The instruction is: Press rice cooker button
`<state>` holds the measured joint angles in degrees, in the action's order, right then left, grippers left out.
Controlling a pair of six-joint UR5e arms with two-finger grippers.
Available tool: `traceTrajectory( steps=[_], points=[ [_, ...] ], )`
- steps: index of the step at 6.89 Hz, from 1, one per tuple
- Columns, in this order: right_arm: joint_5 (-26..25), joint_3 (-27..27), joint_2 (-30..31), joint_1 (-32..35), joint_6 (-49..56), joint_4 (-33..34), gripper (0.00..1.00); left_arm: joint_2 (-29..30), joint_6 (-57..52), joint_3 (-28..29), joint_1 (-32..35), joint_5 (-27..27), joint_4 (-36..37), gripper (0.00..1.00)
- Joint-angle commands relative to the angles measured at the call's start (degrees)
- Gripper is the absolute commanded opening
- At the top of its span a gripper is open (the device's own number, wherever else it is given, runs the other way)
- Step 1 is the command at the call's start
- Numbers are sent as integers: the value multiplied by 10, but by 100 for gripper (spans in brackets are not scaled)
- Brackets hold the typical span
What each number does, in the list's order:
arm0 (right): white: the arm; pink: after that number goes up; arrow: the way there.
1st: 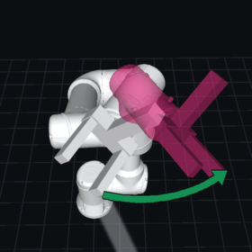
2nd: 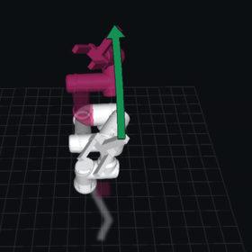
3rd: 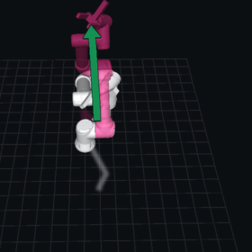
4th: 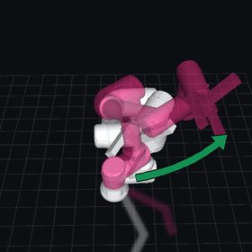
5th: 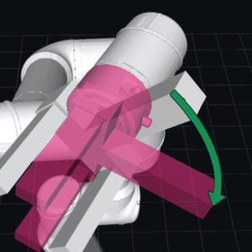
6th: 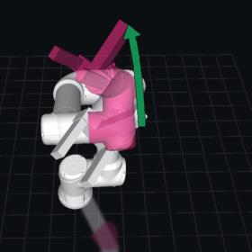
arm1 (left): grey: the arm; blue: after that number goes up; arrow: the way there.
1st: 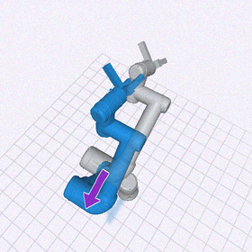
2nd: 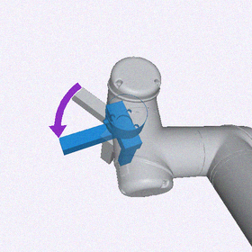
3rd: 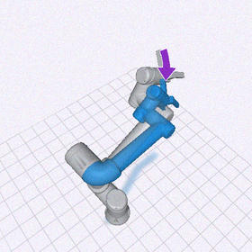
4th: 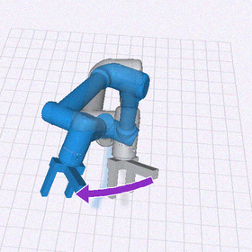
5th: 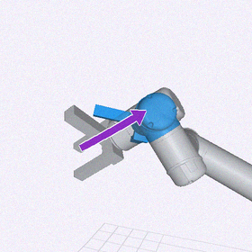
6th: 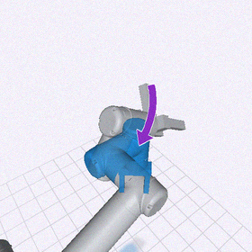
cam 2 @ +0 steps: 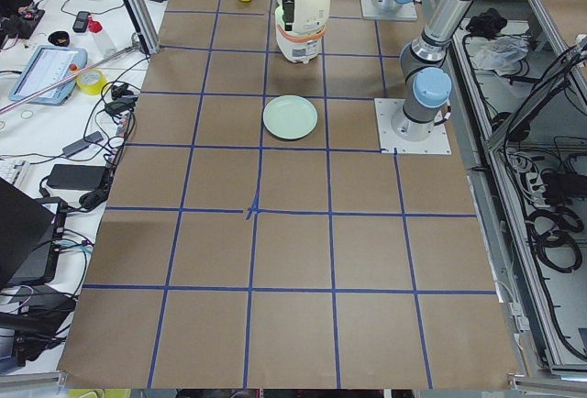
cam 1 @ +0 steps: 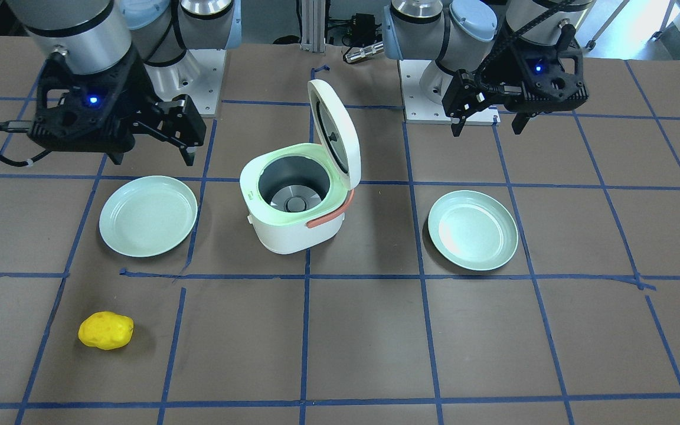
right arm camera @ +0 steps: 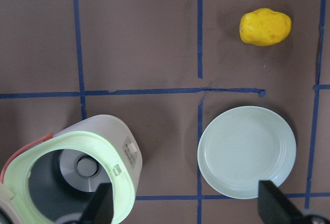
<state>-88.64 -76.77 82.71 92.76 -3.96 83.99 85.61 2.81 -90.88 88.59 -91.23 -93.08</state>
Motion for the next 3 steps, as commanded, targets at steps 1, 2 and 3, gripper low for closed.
traceTrajectory(
  steps=[1,2,3],
  points=[
    [-1,-2,2,-31,22,-1,100,0,0,0,0,0,0,100],
    [-1,-6,4,-30,16,-2,100,0,0,0,0,0,0,100],
    [-2,-7,7,-30,15,-2,100,0,0,0,0,0,0,100]
  ],
)
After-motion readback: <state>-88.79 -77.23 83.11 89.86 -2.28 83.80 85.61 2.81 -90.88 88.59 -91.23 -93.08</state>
